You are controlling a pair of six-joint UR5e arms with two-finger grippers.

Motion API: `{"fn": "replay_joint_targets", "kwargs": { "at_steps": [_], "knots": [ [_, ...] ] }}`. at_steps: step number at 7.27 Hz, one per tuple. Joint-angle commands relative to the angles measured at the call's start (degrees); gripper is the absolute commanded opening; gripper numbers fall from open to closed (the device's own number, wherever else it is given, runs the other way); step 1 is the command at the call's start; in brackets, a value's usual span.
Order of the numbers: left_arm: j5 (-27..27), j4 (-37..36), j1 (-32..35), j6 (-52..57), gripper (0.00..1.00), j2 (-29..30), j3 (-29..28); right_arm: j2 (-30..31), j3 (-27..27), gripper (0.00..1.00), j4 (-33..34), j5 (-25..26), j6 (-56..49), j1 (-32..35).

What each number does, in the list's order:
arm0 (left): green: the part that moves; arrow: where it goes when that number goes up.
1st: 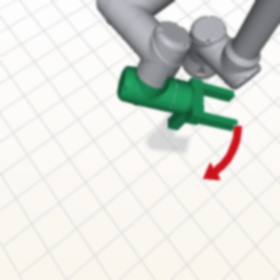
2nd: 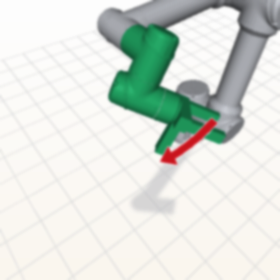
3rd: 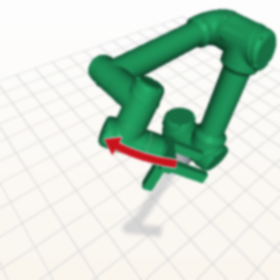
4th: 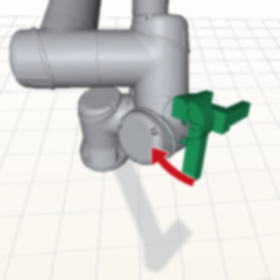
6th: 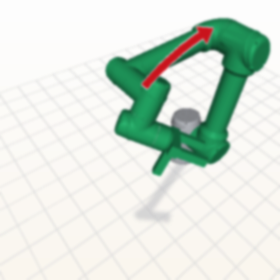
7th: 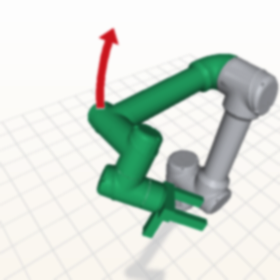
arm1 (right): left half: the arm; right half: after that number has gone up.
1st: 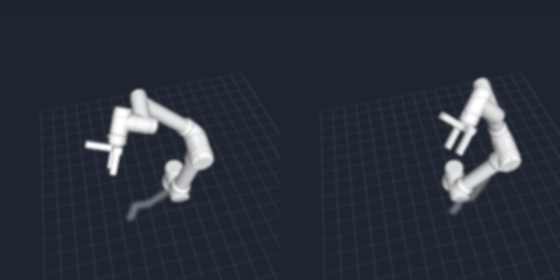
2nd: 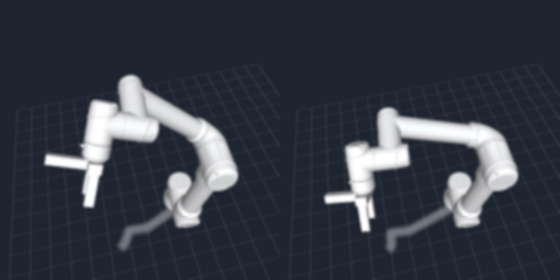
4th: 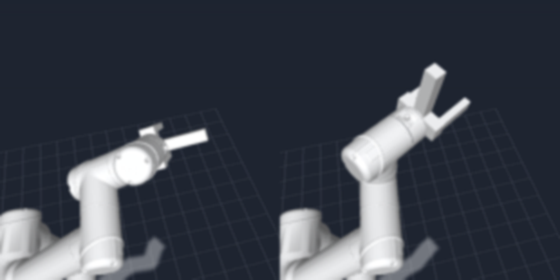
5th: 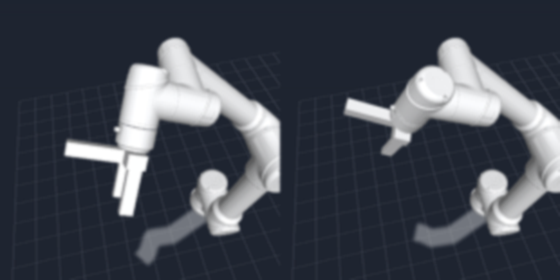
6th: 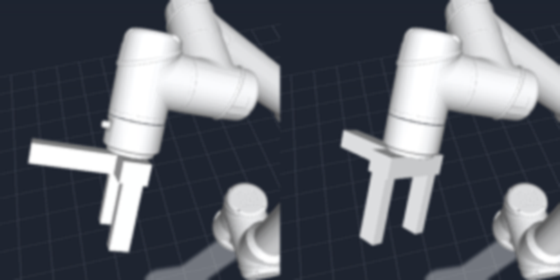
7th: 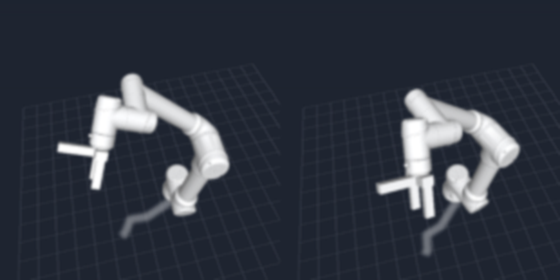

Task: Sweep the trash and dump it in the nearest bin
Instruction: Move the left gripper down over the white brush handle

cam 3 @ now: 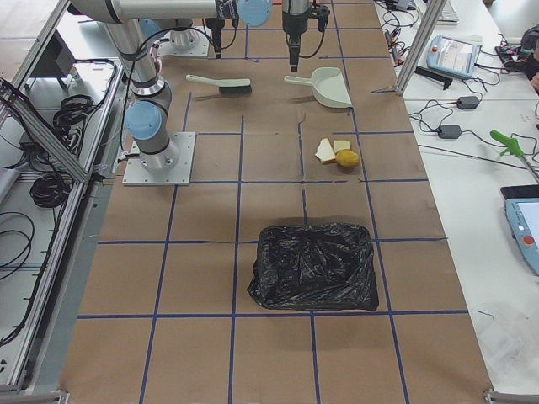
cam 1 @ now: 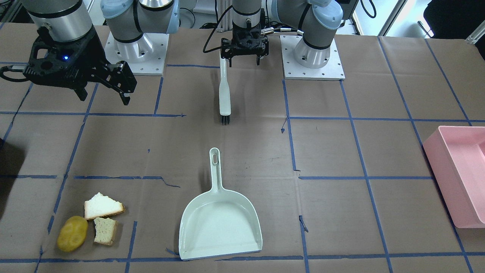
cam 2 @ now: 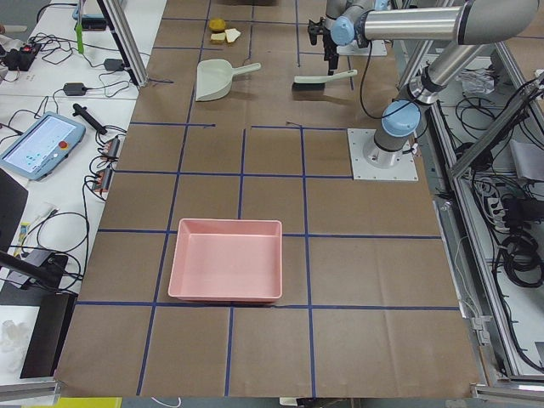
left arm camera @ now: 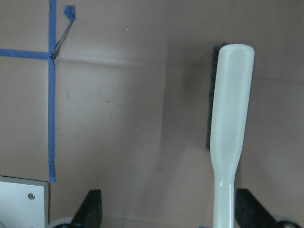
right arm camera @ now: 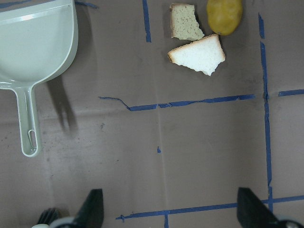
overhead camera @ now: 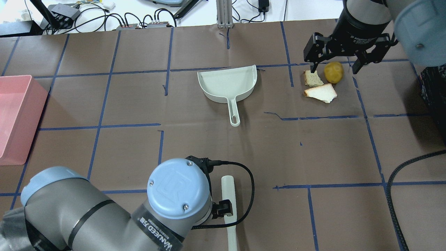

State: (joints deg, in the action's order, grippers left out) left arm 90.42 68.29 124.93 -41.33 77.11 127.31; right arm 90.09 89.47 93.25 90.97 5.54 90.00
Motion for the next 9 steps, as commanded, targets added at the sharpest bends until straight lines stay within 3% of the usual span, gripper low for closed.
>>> {"fn": "replay_joint_targets", "kwargs": {
  "at_steps": [1,3,5,9],
  "knots": [
    [-0.41,-2.2,0.93,-3.57,1.0,1.19,1.71,0.0,0.0,1.0,0.0,0.0,0.0,0.0],
    [-0.86,-6.91,3.02,-5.6,1.0,5.57,1.53,0.09,0.0,1.0,0.0,0.0,0.0,0.0],
    [-0.51,-18.15,6.89,-5.86,1.0,9.54,1.79,0.09,0.0,1.0,0.0,0.0,0.0,0.0],
    [-0.07,-21.25,12.26,-6.04,1.0,9.82,5.39,0.09,0.09,1.0,0.0,0.0,0.0,0.0]
  ]
}}
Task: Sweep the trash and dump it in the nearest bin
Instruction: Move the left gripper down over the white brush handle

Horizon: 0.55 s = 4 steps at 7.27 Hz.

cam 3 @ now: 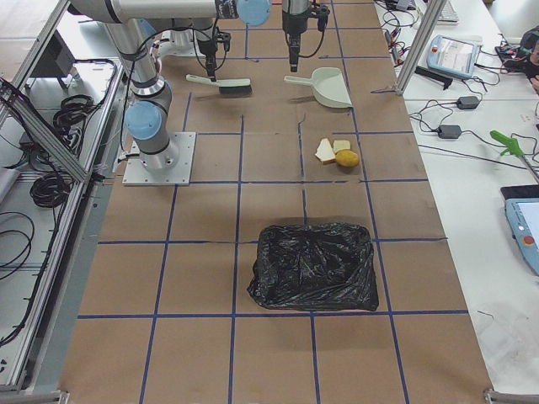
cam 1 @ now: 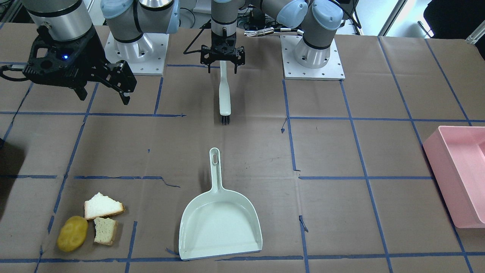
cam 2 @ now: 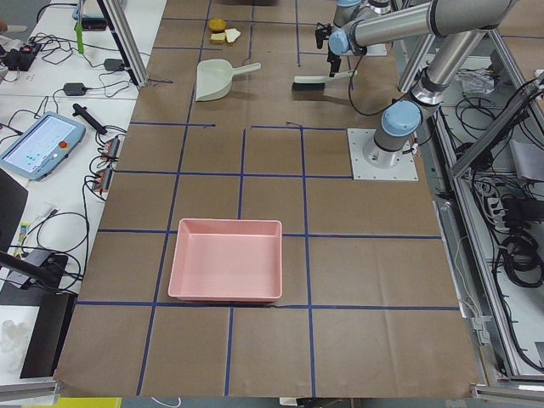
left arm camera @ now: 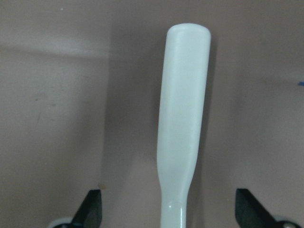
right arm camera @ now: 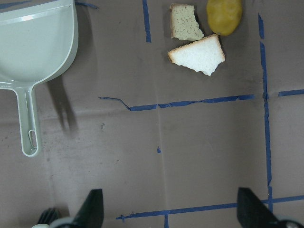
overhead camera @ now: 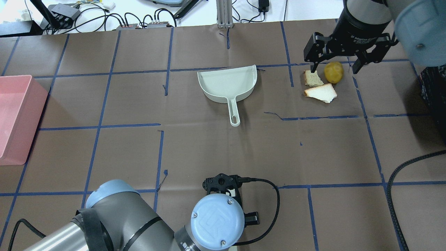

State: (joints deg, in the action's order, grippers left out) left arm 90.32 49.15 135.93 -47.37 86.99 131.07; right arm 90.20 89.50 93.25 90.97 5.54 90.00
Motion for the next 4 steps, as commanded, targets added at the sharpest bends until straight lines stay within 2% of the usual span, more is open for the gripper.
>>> {"fn": "replay_joint_targets", "kwargs": {
  "at_steps": [1,4],
  "knots": [
    [0.03,-3.95,1.53,0.0,1.0,0.28,2.0,0.06,0.06,1.0,0.0,0.0,0.0,0.0],
    [-0.14,-4.15,1.8,-4.63,0.99,0.29,4.54,0.15,0.06,1.0,-0.09,0.0,0.0,0.0]
  ]
}}
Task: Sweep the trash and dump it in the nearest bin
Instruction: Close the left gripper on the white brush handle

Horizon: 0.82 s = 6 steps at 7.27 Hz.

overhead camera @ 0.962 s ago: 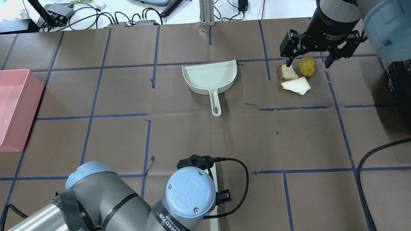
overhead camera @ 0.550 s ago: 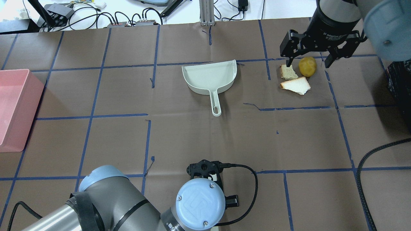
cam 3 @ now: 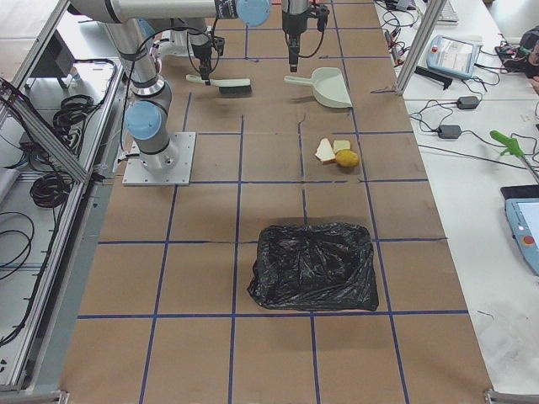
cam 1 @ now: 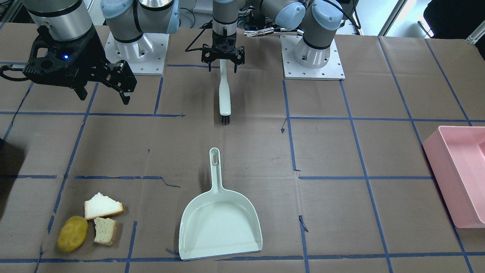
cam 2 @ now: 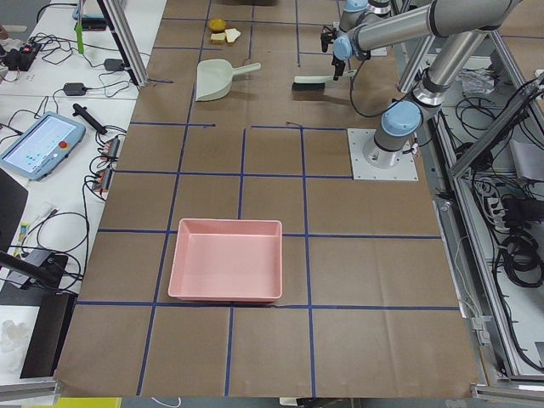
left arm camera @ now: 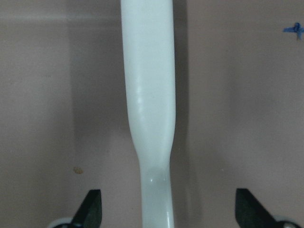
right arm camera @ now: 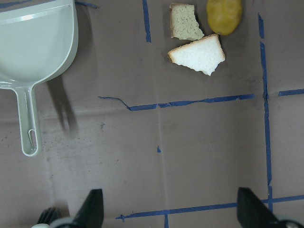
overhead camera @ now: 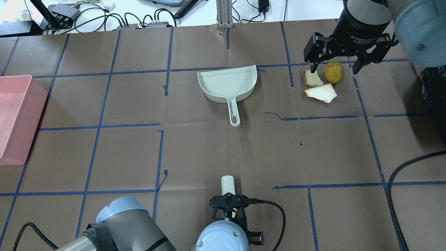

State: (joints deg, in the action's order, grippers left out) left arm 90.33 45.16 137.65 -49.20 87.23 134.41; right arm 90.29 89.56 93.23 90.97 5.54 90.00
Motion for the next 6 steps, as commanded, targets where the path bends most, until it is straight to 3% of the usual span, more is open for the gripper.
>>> {"fn": "replay_joint_targets", "kwargs": {
  "at_steps": [1,6],
  "knots": [
    [-0.24,-0.16,0.07,-2.92,0.99,0.05,1.21,0.06,0.0,1.0,0.02,0.0,0.0,0.09],
    [-0.77,-0.42,1.92,-3.0,0.96,0.14,1.65,-0.03,0.0,1.0,0.02,0.09,-0.09,0.0]
  ]
}}
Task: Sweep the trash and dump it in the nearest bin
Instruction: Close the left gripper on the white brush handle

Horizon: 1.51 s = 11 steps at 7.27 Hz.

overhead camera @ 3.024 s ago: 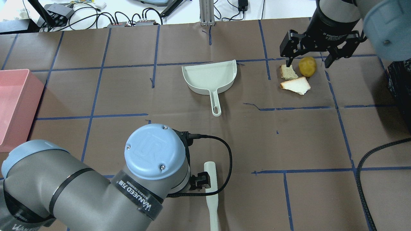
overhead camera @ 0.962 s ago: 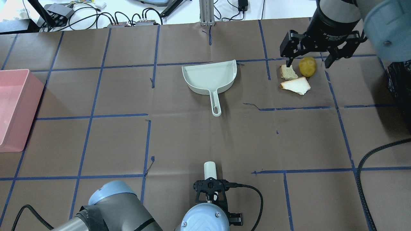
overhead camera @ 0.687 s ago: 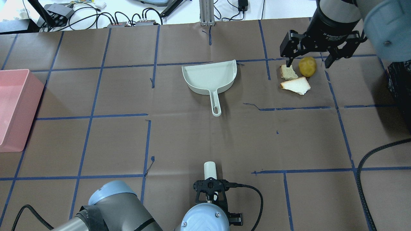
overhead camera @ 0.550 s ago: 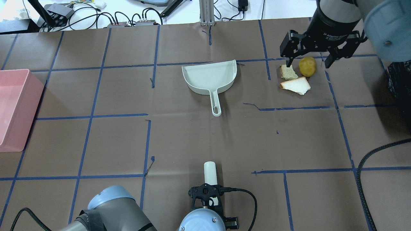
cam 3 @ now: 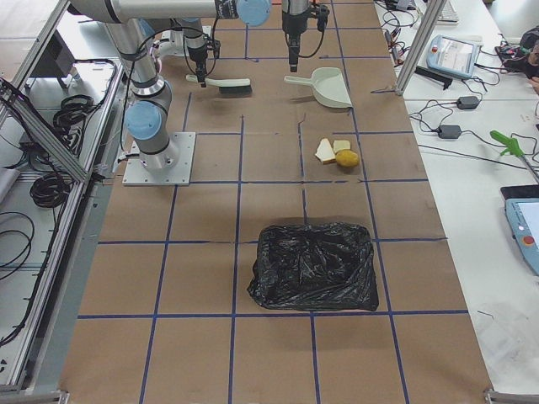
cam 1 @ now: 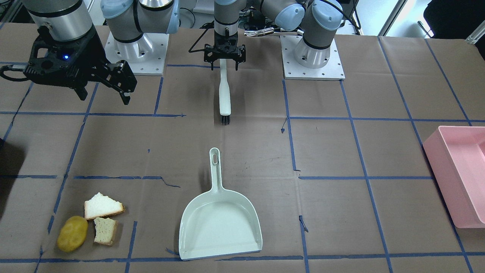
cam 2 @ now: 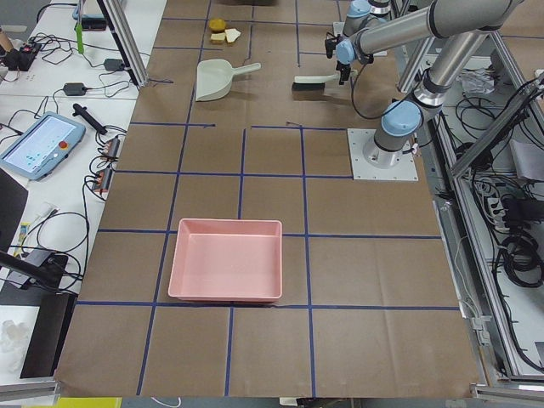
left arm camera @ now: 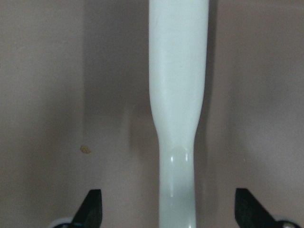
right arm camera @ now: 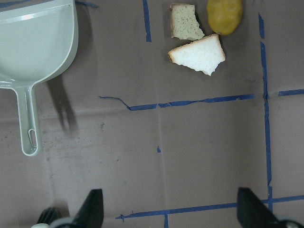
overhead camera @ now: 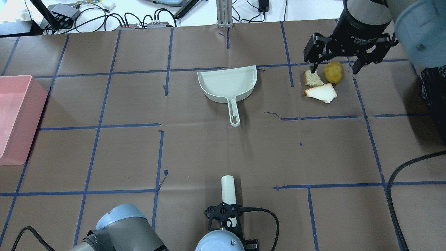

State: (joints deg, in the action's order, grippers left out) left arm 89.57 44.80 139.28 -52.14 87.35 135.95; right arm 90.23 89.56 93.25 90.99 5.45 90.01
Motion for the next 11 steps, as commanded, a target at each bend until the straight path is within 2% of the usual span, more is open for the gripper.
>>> {"fn": "replay_joint_targets", "kwargs": {
  "at_steps": [1,3,5,8,9,11],
  "knots": [
    [-0.09,-0.15,0.46,-0.15,0.94,0.02,0.1,0.03,0.09,1.0,0.0,0.07,0.0,-0.01],
    [-0.18,-0.15,0.55,-0.15,0.88,0.02,0.28,0.12,0.09,1.0,0.0,0.07,0.0,-0.01],
    [-0.27,-0.06,0.55,-0.15,0.76,0.1,0.28,0.21,0.26,1.0,0.0,0.07,0.09,0.07],
    [-0.36,-0.15,0.55,-1.89,0.43,0.02,0.28,0.3,0.35,1.0,0.0,0.07,0.09,0.08],
    [-0.36,-0.32,0.55,-2.17,0.24,0.02,0.19,0.21,0.26,1.0,0.0,-0.02,0.09,0.08],
    [-0.36,-0.24,0.64,-2.09,0.02,-0.77,0.1,0.3,0.26,1.0,0.0,0.07,0.09,0.08]
  ]
}}
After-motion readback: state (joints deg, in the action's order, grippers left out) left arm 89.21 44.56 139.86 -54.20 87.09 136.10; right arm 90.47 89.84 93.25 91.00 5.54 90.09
